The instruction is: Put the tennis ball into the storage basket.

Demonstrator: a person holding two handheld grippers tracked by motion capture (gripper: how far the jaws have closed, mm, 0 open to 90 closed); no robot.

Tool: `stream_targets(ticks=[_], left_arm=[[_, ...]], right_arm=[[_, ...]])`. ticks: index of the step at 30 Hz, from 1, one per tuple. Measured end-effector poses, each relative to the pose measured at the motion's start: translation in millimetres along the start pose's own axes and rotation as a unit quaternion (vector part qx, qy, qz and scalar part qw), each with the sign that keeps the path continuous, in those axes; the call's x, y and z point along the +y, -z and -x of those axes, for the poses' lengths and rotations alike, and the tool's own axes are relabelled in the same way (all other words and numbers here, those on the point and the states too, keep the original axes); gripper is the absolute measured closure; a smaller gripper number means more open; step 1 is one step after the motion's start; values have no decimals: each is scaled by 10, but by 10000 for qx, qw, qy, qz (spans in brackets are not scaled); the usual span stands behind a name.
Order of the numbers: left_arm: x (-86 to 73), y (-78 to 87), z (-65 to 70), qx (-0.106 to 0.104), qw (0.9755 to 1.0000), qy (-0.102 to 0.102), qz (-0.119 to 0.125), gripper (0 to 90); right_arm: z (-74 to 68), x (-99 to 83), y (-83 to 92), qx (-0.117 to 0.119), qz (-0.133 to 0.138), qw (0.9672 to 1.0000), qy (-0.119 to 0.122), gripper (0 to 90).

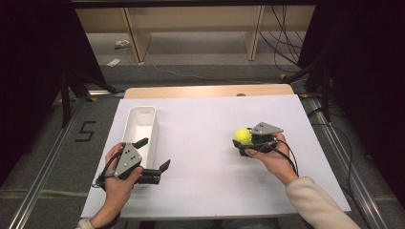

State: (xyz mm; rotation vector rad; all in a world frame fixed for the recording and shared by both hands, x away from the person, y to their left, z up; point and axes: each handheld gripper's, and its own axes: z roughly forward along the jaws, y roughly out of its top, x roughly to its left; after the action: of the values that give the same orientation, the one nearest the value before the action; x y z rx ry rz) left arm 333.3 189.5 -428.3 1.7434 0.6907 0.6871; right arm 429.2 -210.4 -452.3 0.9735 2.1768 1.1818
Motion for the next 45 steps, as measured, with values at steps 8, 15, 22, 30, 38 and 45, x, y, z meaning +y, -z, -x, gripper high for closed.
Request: stream_targets(ticks=[8,15,22,30,38,45], left_arm=[[-1,-1,2,-2,10000,-1,-1,0],[0,-1,4,-2,10000,-4,4,0],[0,-2,5,-8,10000,-5,4,0],[2,0,5,-7,10000,-6,4,0],[2,-1,7,-9,10000,-5,9,0],[2,-2,8,-13,10000,-10,10,0]], right_arm=[[-38,49,10,24,89,10000,17,264],[-50,76,15,42,140,9999,-2,263],[-40,98,25,22,194,9998,-41,264],[-59,146,23,31,252,9997,-31,264],[-80,187,18,35,310,9995,-23,263],[-98,203,9,57,310,9995,-11,263]])
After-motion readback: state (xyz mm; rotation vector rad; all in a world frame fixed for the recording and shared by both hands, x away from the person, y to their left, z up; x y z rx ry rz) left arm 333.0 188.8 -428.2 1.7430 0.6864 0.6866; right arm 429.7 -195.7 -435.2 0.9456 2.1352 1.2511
